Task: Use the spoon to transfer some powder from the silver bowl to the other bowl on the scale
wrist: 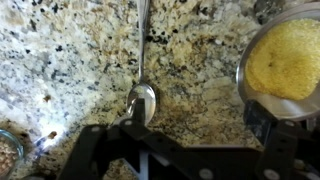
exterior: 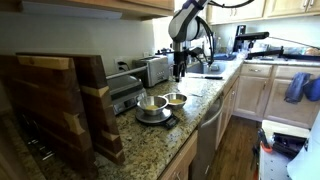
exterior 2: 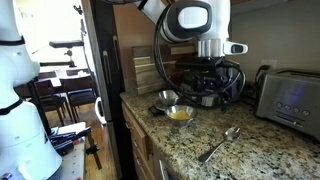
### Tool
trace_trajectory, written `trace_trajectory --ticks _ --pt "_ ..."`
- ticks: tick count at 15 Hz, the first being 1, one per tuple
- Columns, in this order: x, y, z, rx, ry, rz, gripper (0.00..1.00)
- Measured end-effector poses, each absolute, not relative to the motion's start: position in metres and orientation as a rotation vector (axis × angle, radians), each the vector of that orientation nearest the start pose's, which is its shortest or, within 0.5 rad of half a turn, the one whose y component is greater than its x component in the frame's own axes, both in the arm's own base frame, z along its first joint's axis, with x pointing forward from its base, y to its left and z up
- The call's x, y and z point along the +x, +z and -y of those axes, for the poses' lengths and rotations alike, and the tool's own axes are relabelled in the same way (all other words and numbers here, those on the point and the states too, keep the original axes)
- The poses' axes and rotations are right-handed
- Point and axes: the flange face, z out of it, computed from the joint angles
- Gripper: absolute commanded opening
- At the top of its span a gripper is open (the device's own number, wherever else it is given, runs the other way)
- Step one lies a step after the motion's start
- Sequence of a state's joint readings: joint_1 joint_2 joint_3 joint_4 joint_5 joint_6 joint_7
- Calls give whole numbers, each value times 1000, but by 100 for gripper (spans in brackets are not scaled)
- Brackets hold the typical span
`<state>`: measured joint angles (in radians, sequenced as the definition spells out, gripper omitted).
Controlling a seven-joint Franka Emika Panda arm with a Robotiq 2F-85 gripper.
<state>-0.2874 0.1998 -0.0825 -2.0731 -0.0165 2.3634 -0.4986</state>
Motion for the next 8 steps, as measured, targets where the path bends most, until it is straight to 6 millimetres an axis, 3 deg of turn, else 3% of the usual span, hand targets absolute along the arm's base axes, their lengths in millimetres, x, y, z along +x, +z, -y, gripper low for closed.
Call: trace_trajectory --ticks 4,8 --pt "535 375 199 -3169 -104 224 100" --pt "527 383 184 -3152 -88 247 100"
